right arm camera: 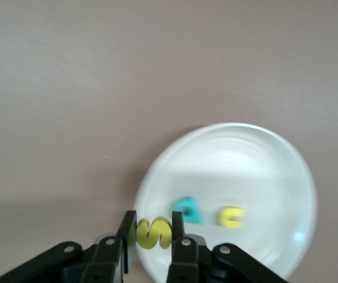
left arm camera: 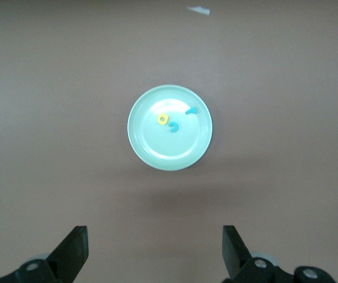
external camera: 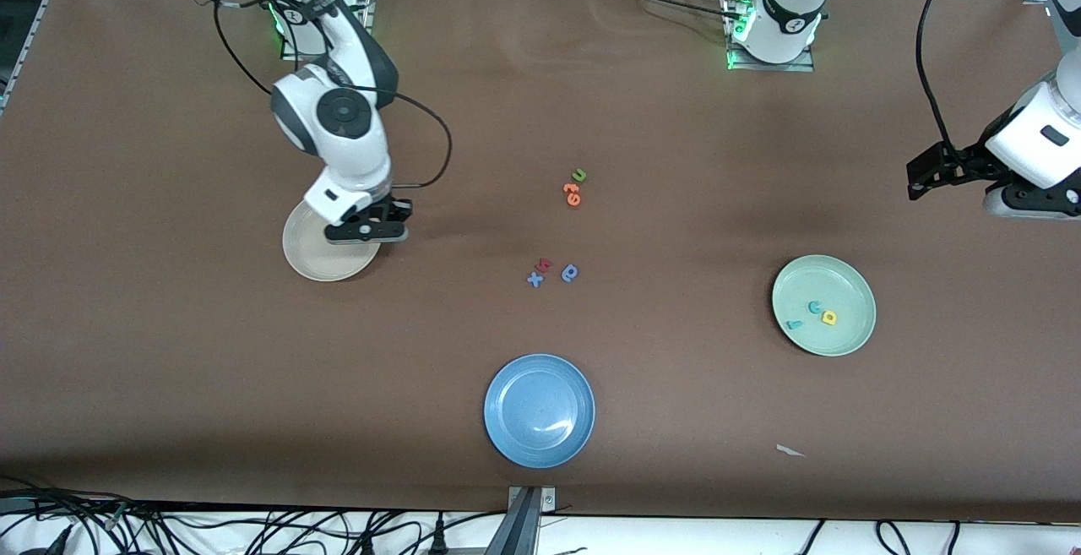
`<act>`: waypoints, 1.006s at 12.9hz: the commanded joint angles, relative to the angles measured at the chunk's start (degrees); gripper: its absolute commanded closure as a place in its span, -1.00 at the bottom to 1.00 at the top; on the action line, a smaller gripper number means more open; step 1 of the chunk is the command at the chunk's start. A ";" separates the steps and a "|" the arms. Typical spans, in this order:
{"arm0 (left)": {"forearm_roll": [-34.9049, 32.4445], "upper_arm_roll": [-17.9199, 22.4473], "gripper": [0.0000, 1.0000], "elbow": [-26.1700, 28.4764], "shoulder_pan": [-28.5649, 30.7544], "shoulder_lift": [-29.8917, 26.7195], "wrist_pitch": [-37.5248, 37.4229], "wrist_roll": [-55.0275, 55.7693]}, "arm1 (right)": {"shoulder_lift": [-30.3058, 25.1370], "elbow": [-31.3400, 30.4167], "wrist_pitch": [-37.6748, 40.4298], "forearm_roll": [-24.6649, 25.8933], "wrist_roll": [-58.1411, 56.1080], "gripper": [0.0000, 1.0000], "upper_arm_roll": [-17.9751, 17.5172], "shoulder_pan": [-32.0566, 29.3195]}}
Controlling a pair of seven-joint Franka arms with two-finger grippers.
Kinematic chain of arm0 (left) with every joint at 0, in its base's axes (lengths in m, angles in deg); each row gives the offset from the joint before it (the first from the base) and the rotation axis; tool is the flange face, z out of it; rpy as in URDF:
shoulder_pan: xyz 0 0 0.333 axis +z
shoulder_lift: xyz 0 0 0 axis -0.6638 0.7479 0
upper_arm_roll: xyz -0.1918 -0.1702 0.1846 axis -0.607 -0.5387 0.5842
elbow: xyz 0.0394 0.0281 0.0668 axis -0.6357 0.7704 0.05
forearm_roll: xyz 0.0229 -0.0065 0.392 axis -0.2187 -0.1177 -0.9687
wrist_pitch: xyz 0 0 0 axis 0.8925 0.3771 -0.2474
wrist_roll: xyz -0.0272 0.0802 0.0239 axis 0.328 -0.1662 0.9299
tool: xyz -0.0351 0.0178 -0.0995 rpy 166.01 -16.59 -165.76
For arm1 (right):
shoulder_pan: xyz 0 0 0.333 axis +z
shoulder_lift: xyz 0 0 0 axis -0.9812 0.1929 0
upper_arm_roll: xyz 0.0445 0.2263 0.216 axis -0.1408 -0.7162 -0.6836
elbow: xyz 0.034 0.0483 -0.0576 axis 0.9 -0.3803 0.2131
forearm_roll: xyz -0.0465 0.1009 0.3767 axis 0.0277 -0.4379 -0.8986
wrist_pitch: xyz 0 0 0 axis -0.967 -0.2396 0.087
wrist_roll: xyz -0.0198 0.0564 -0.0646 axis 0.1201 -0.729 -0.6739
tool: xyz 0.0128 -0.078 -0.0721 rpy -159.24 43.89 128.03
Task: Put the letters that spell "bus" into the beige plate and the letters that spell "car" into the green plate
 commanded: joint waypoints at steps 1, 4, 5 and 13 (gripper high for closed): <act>0.99 0.29 -1.00 1.23 -0.75 -2.87 -2.15 0.63 | -3.90 -5.03 0.02 0.27 -4.73 0.41 -1.28 -4.17; 1.34 0.20 -1.00 -0.09 -0.75 -2.61 -3.91 0.54 | -3.81 -5.39 0.02 0.19 -4.83 0.08 -1.10 -4.53; 2.12 0.20 -1.00 -0.70 -0.40 -2.26 -4.09 0.54 | -3.90 -5.39 0.02 0.19 -4.83 -0.10 -1.10 -4.62; 2.57 0.12 -1.00 -1.14 -0.31 -1.91 -4.88 0.01 | -5.66 4.06 12.44 -6.84 -5.18 -1.00 -2.24 -4.70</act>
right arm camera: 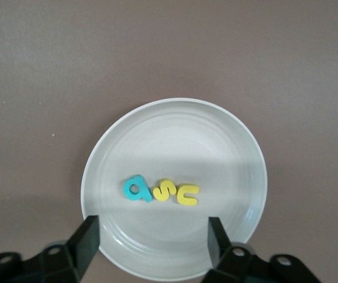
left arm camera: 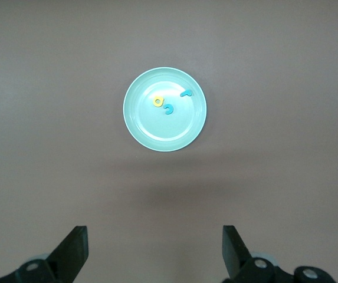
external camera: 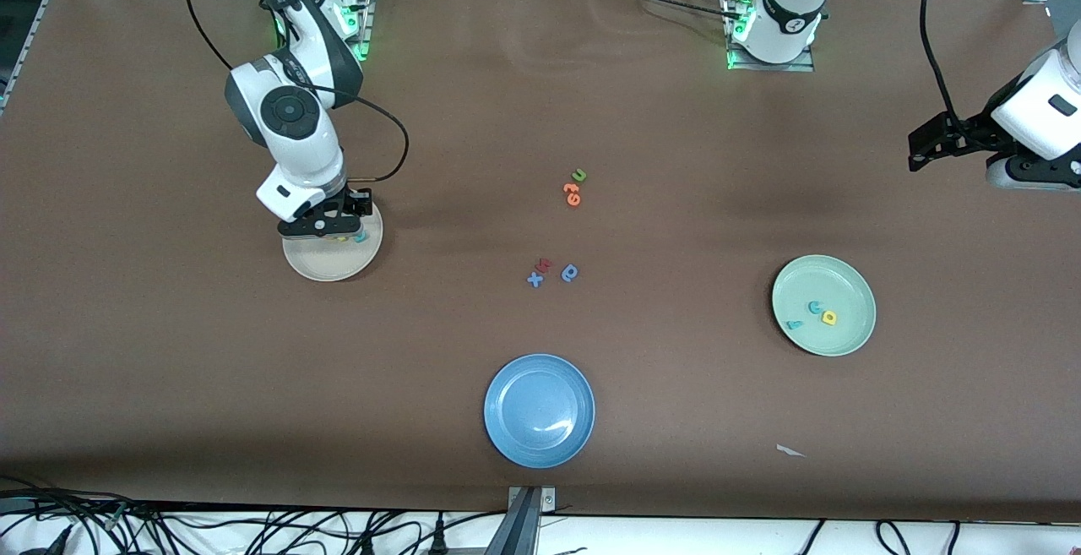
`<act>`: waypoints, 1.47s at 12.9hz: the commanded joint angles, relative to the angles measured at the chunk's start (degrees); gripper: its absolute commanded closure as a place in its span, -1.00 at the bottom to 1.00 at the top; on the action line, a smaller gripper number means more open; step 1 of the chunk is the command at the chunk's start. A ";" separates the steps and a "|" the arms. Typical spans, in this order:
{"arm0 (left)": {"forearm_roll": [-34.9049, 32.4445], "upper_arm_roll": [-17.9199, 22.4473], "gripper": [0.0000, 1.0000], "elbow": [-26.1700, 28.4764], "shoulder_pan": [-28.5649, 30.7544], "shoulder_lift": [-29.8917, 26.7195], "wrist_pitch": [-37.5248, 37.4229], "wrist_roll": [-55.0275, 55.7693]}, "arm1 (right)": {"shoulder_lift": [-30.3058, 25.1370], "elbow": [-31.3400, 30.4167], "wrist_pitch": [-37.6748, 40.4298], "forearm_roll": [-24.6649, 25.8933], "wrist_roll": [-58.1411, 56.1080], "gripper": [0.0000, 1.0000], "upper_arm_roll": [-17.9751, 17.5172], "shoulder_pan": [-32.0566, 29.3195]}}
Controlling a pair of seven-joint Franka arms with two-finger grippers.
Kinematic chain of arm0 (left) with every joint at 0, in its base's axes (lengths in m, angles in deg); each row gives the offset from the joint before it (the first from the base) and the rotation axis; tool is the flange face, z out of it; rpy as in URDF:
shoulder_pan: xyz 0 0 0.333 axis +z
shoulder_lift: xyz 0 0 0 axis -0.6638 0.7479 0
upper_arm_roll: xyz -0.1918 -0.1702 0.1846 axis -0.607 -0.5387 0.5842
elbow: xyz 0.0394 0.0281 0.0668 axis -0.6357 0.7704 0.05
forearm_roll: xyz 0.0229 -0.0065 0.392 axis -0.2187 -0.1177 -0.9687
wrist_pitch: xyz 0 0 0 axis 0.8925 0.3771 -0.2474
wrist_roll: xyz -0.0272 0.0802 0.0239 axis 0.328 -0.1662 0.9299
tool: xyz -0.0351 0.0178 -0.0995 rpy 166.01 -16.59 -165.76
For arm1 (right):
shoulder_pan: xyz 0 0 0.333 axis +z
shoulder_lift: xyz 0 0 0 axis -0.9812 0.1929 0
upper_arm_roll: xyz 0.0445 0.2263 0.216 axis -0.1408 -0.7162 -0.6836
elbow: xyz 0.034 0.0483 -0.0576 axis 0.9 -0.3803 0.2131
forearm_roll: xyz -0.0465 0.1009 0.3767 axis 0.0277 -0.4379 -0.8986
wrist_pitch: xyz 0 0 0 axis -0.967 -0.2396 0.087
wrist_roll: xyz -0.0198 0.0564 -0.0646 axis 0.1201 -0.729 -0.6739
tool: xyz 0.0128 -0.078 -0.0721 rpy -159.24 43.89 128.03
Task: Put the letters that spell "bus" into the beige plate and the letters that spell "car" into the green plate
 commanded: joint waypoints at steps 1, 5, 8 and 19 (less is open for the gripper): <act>1.77 -0.03 -1.00 -1.60 0.13 0.14 -1.03 0.25 | -1.67 9.92 14.57 -2.90 -1.84 -1.00 -2.50 -0.72; 2.57 -0.03 -1.00 -3.27 0.13 1.46 -1.03 0.07 | -2.55 25.31 32.86 -10.98 -14.11 -1.00 -0.68 -0.72; 2.57 -0.03 -1.00 -3.36 0.13 1.55 -1.03 0.07 | -4.56 32.46 42.21 -17.65 -28.60 -1.00 9.14 0.15; 2.74 -0.12 -1.00 -3.27 0.13 1.73 -1.30 -0.01 | -4.48 40.47 48.38 -19.34 -38.67 -1.00 19.64 2.54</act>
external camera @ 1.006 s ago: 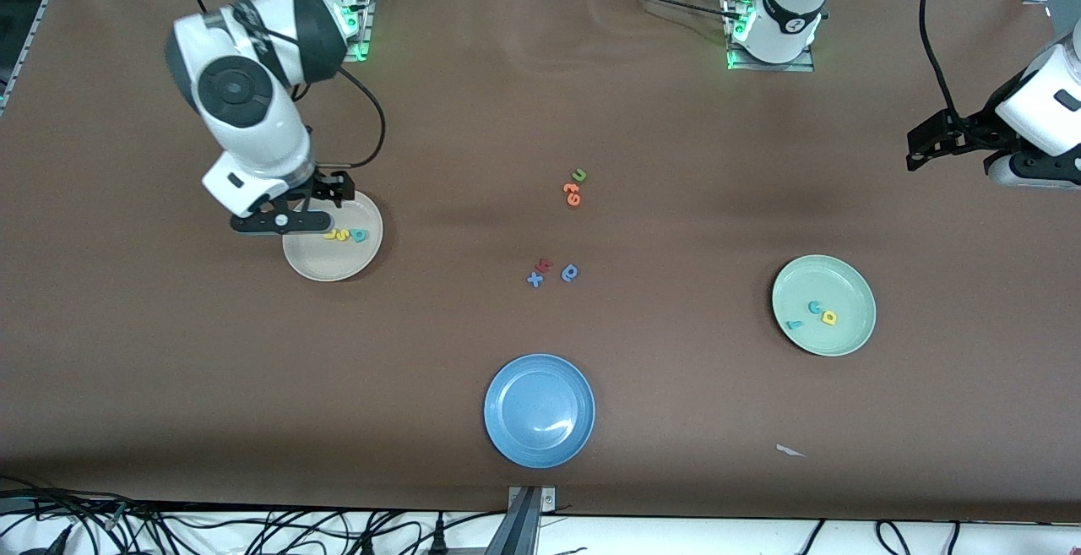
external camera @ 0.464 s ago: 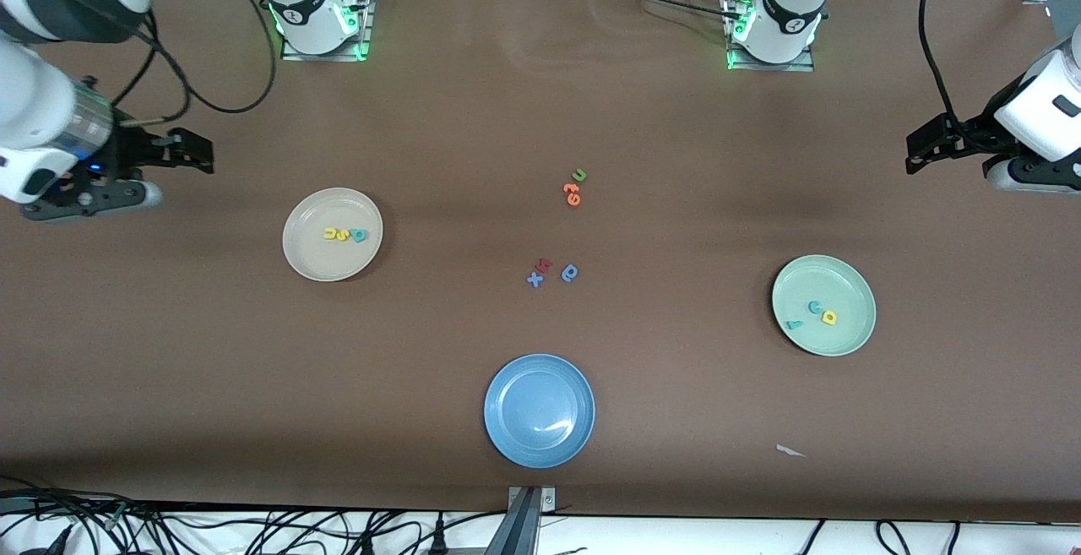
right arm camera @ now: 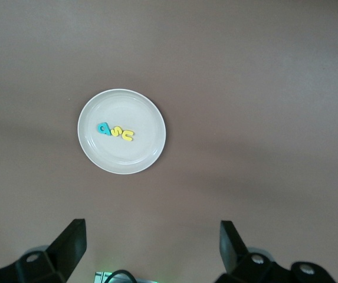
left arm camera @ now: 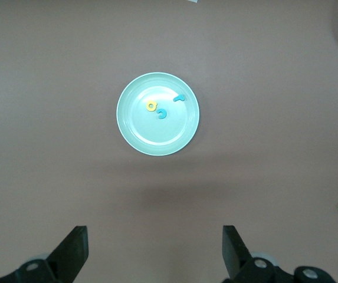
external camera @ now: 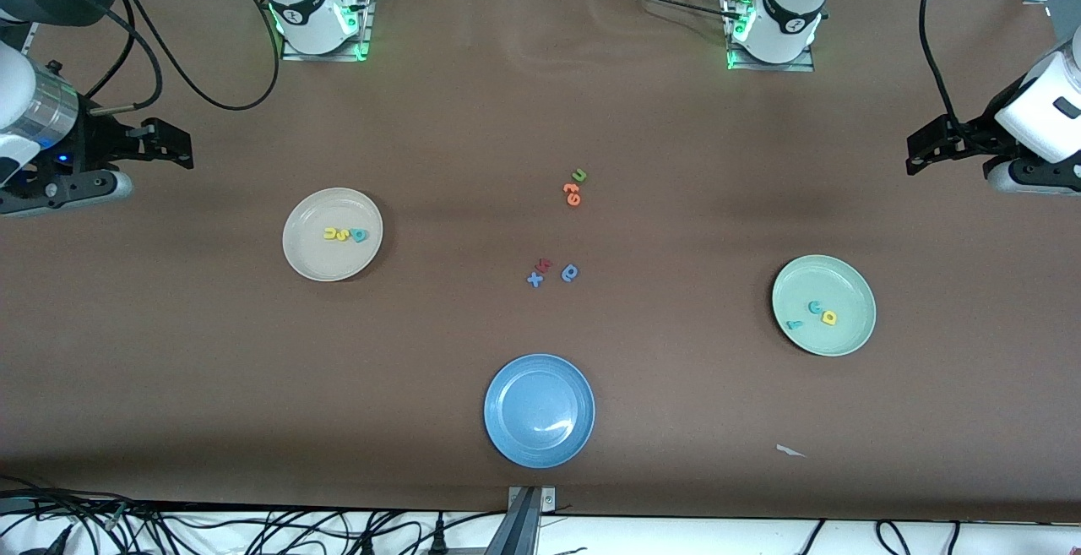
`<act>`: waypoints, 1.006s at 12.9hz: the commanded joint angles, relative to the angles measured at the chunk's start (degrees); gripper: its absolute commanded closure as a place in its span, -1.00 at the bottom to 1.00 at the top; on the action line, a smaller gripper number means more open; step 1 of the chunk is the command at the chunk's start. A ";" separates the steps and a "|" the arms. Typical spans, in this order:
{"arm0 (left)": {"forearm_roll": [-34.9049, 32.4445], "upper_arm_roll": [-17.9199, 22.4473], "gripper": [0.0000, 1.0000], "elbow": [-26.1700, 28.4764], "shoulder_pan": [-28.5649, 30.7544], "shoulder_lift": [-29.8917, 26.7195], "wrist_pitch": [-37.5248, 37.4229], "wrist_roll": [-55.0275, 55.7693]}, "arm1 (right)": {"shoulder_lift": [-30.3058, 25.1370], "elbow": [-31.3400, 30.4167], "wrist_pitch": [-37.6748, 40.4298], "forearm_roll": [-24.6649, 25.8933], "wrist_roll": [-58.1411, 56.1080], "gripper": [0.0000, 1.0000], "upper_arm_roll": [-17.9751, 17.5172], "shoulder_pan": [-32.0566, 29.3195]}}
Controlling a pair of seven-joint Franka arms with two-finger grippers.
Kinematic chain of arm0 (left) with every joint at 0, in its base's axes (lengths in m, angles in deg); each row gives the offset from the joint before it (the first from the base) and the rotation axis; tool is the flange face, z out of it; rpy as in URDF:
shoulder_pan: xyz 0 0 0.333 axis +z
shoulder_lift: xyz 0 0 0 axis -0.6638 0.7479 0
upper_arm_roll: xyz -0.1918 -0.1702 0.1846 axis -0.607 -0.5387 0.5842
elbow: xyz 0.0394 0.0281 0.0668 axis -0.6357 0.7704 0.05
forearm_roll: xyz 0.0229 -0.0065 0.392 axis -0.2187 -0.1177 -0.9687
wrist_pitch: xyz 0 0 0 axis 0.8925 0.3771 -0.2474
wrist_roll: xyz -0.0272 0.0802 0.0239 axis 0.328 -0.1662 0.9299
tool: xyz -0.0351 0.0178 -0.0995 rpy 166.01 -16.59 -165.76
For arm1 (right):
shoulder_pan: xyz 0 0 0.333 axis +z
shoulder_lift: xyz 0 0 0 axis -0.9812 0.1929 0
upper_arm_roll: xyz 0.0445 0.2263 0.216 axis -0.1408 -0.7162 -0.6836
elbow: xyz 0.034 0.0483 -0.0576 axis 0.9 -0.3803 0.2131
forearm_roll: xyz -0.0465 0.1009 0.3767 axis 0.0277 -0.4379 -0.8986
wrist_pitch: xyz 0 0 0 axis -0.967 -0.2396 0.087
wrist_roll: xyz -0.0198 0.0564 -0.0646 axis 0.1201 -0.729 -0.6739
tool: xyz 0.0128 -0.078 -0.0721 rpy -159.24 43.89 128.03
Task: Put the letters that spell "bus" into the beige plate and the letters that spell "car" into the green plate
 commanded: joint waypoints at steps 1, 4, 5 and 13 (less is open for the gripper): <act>1.32 -0.18 -1.00 -1.83 0.11 0.78 -1.39 -0.04 | 1.21 2.49 1.93 -0.29 -0.31 -1.00 0.71 0.18; 1.32 -0.10 -1.00 -1.83 0.29 0.78 -1.39 -0.13 | 1.21 2.66 2.19 -0.38 -0.49 -1.00 1.41 0.18; 1.32 -0.09 -1.00 -1.83 0.29 0.78 -1.39 -0.13 | 1.21 2.66 2.98 -0.29 -0.31 -1.00 1.41 0.18; 1.32 -0.09 -1.00 -1.83 0.29 0.87 -1.39 -0.21 | 0.86 2.84 3.07 0.33 -0.31 -1.00 2.03 0.09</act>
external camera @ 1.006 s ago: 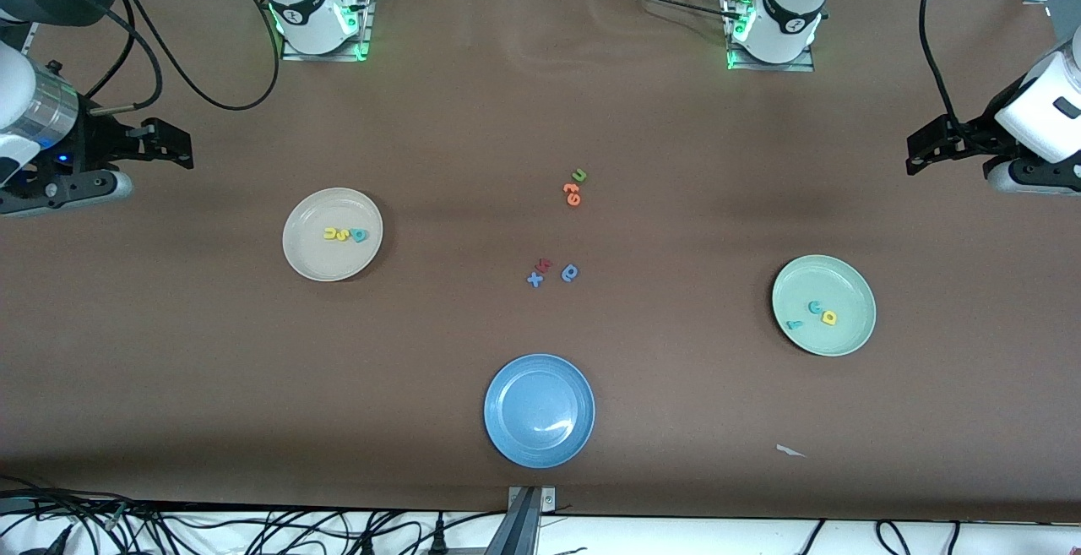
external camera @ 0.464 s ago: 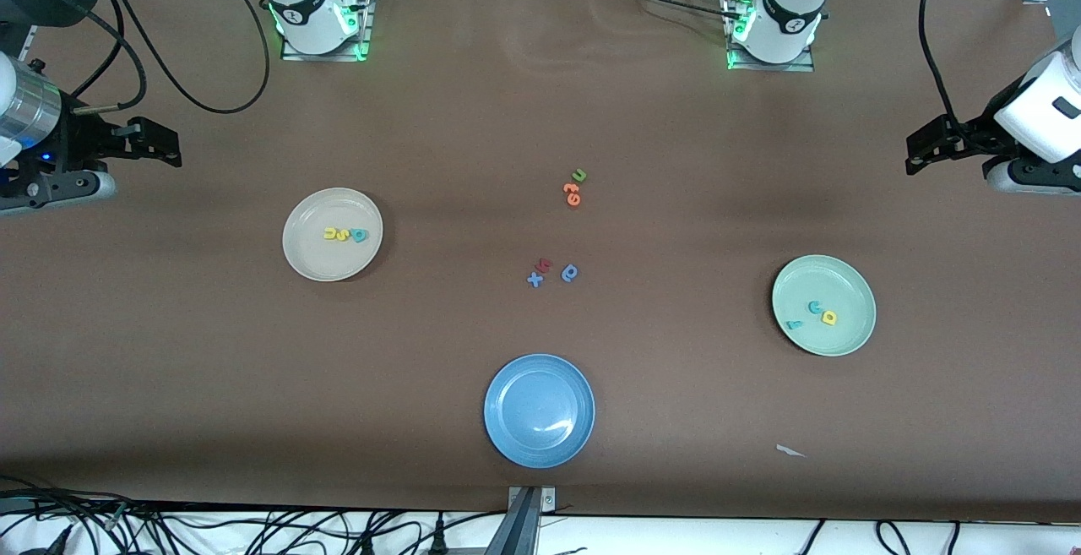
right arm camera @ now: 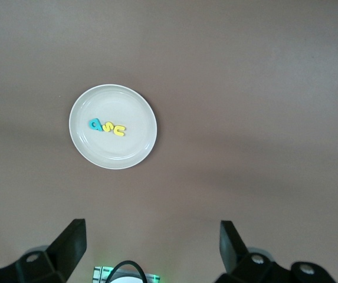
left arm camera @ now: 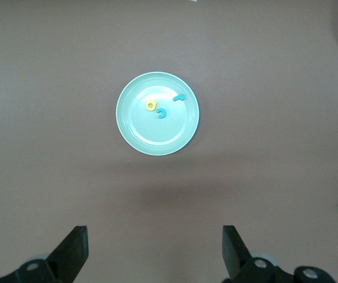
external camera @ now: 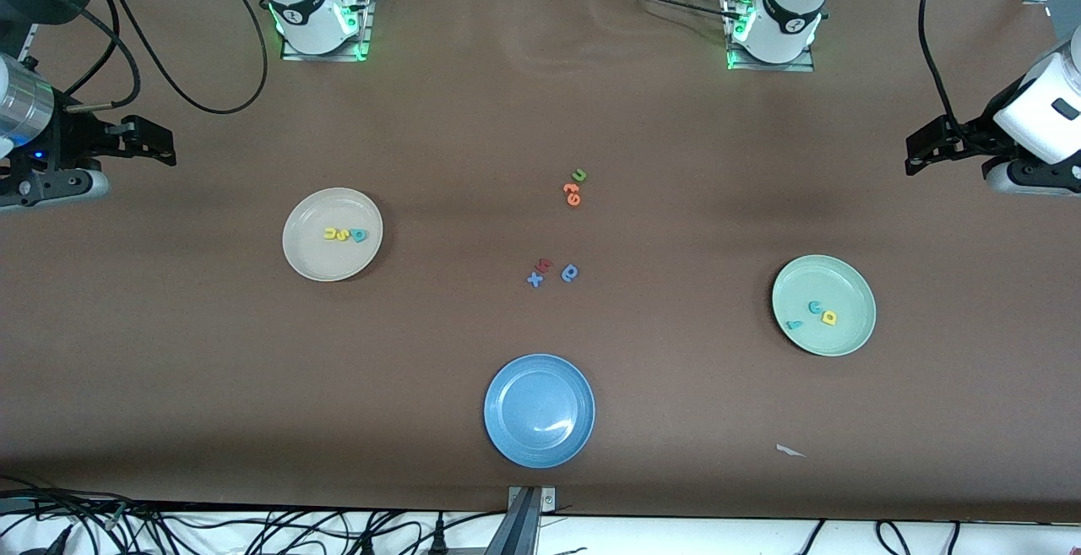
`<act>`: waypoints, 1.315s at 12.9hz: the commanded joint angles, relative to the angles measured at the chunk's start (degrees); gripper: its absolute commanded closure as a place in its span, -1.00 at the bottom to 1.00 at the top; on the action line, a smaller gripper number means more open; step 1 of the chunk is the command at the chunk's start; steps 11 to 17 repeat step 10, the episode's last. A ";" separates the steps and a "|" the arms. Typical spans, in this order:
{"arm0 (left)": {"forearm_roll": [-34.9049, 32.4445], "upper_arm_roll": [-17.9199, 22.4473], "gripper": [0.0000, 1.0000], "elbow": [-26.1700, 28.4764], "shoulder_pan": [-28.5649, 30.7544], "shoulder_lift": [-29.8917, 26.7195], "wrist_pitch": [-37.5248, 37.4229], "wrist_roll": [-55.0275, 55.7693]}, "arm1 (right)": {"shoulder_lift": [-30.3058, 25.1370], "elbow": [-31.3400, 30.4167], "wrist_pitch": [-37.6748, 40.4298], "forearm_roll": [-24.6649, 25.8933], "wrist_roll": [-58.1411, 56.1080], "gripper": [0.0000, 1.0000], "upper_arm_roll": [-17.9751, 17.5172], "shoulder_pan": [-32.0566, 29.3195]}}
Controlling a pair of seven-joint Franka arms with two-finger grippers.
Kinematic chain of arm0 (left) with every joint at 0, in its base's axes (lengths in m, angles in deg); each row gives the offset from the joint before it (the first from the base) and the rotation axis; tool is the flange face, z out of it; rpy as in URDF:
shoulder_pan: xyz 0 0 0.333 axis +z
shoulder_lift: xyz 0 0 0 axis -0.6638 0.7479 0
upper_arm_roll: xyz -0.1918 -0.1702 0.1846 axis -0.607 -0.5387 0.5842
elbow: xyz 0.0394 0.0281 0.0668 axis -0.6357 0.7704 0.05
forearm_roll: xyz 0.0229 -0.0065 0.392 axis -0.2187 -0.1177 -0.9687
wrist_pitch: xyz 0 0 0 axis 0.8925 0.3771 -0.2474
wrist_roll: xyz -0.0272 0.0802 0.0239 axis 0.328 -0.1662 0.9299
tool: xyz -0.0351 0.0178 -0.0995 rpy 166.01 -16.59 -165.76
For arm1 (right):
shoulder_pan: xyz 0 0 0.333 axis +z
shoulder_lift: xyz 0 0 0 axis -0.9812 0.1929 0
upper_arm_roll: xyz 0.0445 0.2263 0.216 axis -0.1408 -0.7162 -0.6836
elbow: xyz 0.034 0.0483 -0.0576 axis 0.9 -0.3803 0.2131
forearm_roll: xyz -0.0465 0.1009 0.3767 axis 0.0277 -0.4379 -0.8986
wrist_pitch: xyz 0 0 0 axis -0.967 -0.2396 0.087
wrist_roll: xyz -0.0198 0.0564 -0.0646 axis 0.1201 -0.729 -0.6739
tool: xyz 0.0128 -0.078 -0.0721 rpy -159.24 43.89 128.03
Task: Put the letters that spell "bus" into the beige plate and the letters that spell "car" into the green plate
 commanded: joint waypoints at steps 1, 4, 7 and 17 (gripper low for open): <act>1.40 -0.06 -1.00 -1.83 0.29 0.74 -1.36 -0.21 | 0.53 1.91 1.55 -0.06 -0.31 -1.00 0.39 0.05; 1.40 -0.06 -1.00 -1.83 0.20 1.00 -1.36 -0.21 | 0.53 1.91 1.55 -0.06 -0.22 -1.00 0.57 0.05; 1.40 -0.14 -1.00 -1.83 0.20 1.09 -1.36 -0.21 | 0.53 1.91 1.46 -0.06 0.13 -1.00 0.57 0.05; 1.40 -0.06 -1.00 -1.83 0.20 1.09 -1.36 -0.21 | 0.53 1.82 1.46 -0.24 0.22 -1.00 0.57 0.05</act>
